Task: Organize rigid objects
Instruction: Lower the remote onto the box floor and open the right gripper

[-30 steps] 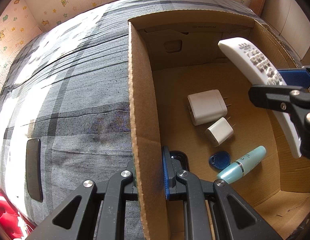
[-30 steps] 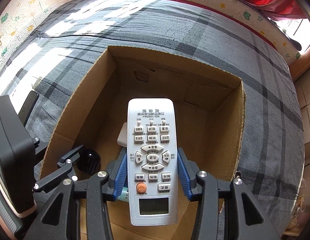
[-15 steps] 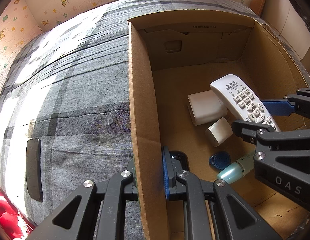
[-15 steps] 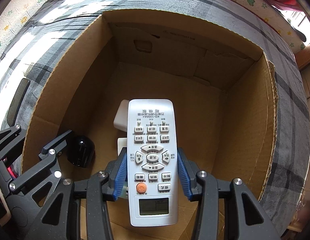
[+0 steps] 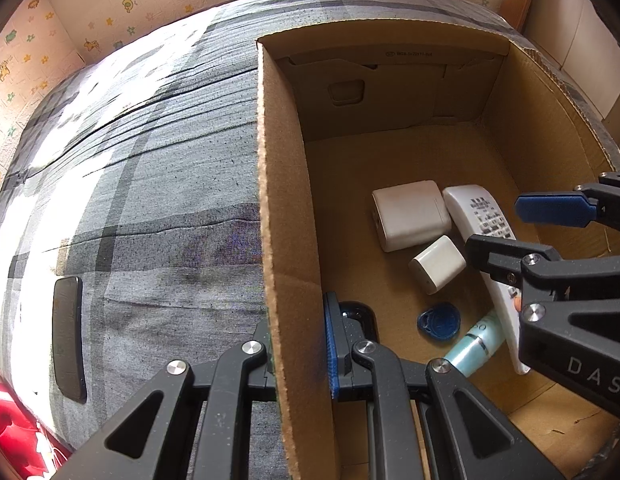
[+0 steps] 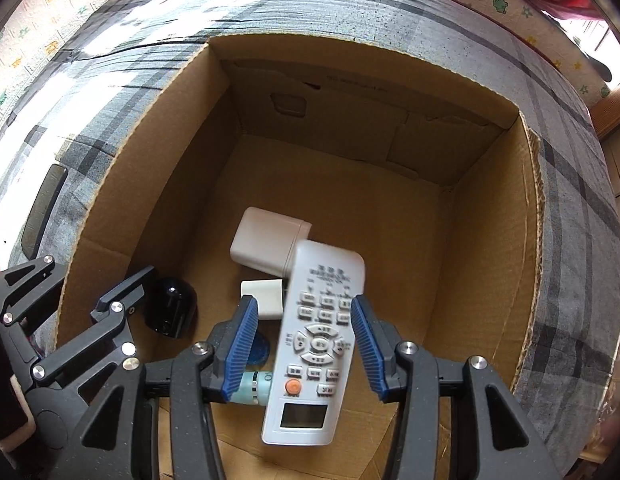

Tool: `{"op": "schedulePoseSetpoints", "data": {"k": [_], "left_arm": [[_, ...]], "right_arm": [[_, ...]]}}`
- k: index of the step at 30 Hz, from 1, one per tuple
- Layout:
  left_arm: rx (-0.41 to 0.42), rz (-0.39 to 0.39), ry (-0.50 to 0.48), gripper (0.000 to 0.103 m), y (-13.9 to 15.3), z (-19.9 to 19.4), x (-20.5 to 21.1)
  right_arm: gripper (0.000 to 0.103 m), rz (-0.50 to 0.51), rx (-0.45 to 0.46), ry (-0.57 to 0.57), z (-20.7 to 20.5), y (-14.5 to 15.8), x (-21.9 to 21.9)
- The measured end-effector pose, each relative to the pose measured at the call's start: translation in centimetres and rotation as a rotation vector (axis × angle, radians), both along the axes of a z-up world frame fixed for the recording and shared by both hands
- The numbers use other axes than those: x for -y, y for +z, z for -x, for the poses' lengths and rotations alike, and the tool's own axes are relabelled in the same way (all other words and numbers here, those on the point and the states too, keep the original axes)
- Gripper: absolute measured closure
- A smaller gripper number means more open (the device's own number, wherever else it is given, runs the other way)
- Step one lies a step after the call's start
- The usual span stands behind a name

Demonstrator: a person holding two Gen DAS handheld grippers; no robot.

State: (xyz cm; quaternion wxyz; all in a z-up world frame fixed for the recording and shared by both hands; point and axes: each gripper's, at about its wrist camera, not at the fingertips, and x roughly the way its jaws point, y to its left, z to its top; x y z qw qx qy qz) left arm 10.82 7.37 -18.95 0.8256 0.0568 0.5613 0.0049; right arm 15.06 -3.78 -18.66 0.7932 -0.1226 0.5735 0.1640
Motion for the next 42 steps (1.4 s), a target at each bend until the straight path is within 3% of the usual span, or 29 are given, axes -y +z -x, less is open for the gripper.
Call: {"op": "schedulePoseSetpoints", "data": {"k": [15,24,27,42], "left_arm": [[0.001,-0.004,-0.001,0.088,0.0,0.1,0.0],[-0.001,-0.004,0.001,0.088,0.0,0.1,0.1],[-0.002,-0.007,0.000,0.088,0.0,0.1,0.1],[-0.003,-0.013,-0.001,0.088,0.2,0.1,0.3]], "right_arm": [[0.044,-0.017,0.069,-0.006,1.7,3.9,1.0],[0.018,-0.032,0.119,-0.035,2.2,7.7,3.0],[0.002,-0.036,0.135,-0.044,2.4,8.9,3.6],[0.000,-0.043,0.174,-0.112,3.2,12.3,9.3]]}}
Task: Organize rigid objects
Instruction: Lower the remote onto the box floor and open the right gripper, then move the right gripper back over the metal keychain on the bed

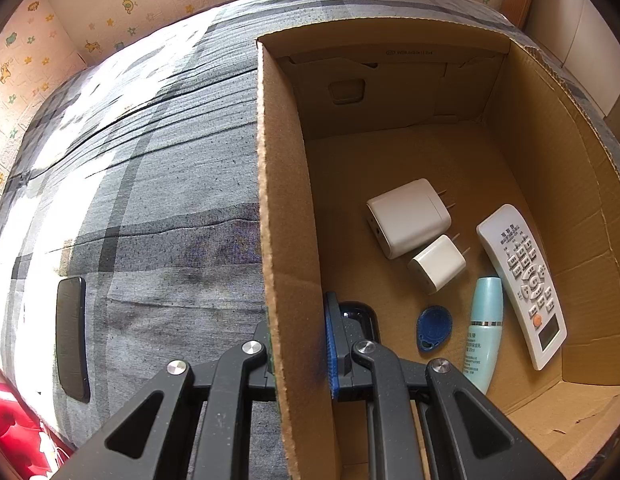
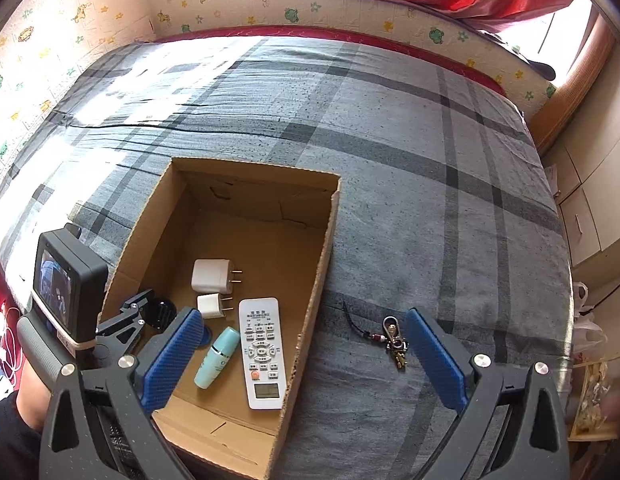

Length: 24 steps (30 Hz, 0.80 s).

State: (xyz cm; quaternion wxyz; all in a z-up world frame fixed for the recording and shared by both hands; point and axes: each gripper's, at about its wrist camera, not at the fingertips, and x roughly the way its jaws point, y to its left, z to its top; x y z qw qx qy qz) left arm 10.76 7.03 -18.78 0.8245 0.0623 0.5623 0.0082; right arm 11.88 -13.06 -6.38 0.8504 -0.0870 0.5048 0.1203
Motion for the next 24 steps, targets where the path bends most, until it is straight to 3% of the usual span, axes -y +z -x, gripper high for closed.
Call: {"op": "schedulePoseSetpoints", "data": {"k": [12,24], "left_arm": [[-0.002,-0.005,-0.001,0.088,0.1,-0.1,0.1],[-0.007,-0.009,-0.001,0.088,0.1,-0.3,0.3]], "right_arm": [[0.000,0.015,-0.017,-0.071,-1.0,-1.7,5.2],[0.000,0.032,-0.104,-0.119,-3.0,-8.1,8.2]]}}
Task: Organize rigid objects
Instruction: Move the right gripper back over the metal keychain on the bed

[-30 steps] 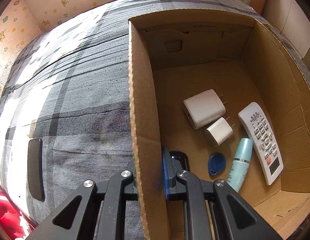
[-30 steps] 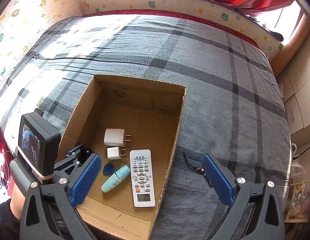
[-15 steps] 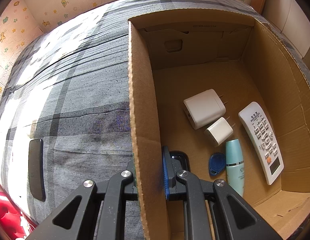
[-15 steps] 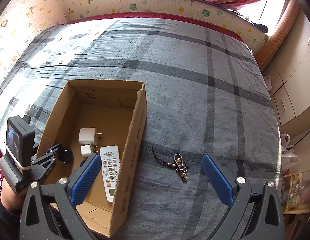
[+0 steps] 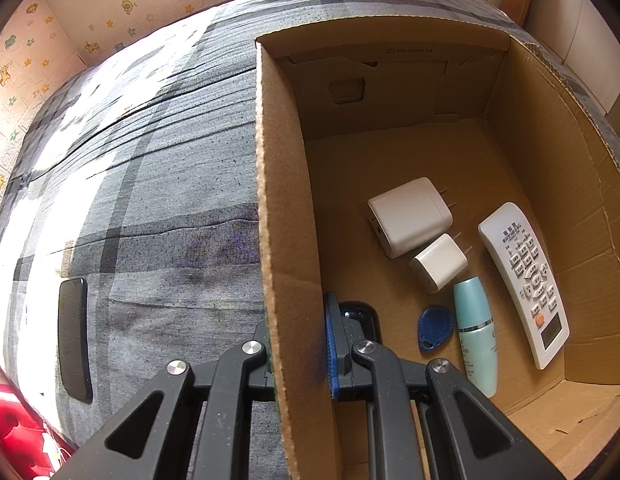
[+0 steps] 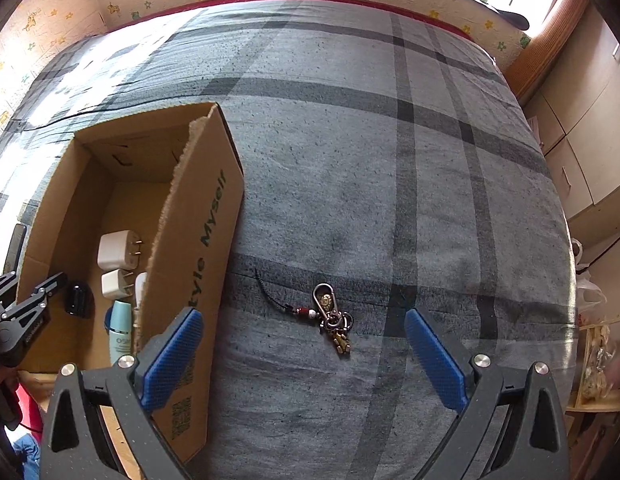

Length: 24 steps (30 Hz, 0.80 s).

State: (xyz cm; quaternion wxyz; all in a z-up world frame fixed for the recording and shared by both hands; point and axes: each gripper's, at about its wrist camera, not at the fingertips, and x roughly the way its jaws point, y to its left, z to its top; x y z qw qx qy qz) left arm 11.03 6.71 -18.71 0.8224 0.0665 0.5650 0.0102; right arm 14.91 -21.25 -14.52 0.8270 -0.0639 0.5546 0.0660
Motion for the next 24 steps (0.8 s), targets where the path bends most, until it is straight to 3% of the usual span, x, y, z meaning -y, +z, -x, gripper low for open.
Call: {"op": "schedulePoseSetpoints", "data": {"k": [16,24], "left_arm": [[-0.001,-0.006,0.000,0.088,-0.1,0.0,0.0],[-0.003,-0.011,0.000,0.088,0.0,0.0,0.3]], "right_arm": [[0.000,-0.025,-0.092,-0.057,-2.2,-8.6,3.1],[0.000,0.013,-0.109,-0.048,-2.4,-11.2,3.1]]}}
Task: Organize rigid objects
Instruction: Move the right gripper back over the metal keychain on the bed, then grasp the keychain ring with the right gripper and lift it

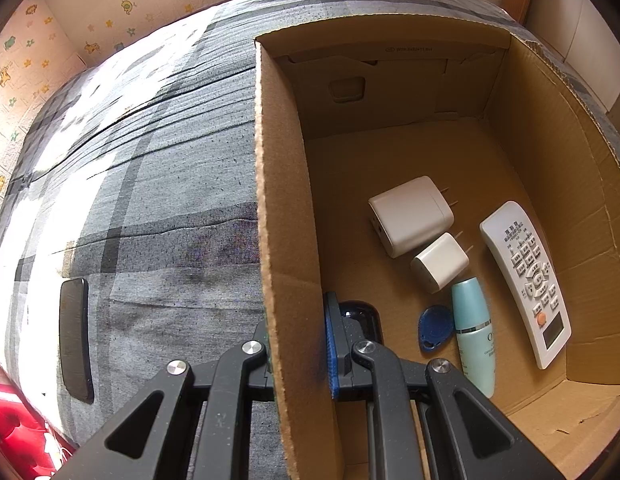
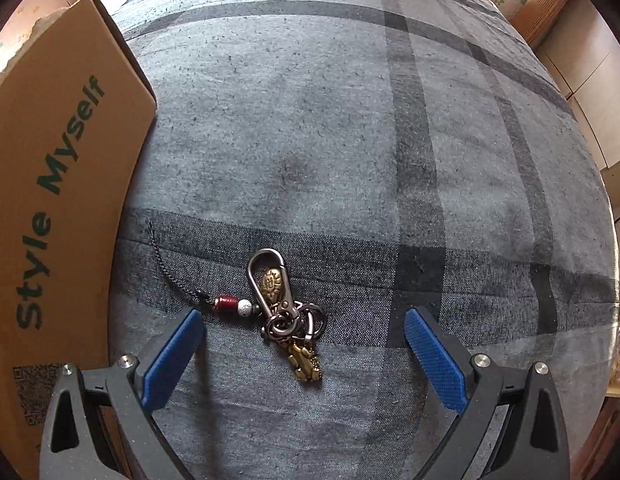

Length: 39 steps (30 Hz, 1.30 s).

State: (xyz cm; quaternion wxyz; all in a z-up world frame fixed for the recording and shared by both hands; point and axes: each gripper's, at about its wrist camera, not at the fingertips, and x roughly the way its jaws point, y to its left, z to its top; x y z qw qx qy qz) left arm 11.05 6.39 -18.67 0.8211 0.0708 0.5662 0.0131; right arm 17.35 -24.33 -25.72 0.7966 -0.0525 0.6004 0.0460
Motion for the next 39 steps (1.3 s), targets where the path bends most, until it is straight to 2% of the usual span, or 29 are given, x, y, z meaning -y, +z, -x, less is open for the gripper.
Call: {"op": "schedulePoseSetpoints", "data": {"k": [8,12,14,16,18,27,34,39], "left_arm": [[0.001,0.000,0.001,0.088,0.1,0.0,0.1],[0.001,-0.001,0.000,0.088,0.1,0.0,0.1],[0.001,-0.001,0.000,0.088,0.1,0.0,0.1],[0.001,-0.001,0.000,0.088,0.0,0.0,0.1],[0.002,-0.001,0.000,0.088,0.1,0.0,0.1],[0.004,0.003,-0.001,0.088,0.1,0.1,0.0],[0.007,0.002,-0.002,0.088,0.1,0.1,-0.1],[0.006,0.005,-0.002,0.088,0.0,0.1,-0.2]], "right_arm": [[0.002,-0.023,0.003,-0.013,-1.5,-0.7,0.3],[0.025,-0.043,-0.002,-0.015,-1.9,-0.5,0.4],[0.044,-0.039,-0.002,-0.013,-1.9,-0.2,0.4],[0.076,-0.045,-0.003,-0.012,-2.1,0.2,0.3],[0.085,-0.035,0.005,-0.021,-2.2,0.5,0.2],[0.087,-0.046,0.025,-0.046,-0.9,2.1,0.5],[0.087,-0.046,0.059,-0.049,0.2,4.7,0.4],[0.087,-0.043,0.098,-0.042,1.6,7.7,-0.4]]}}
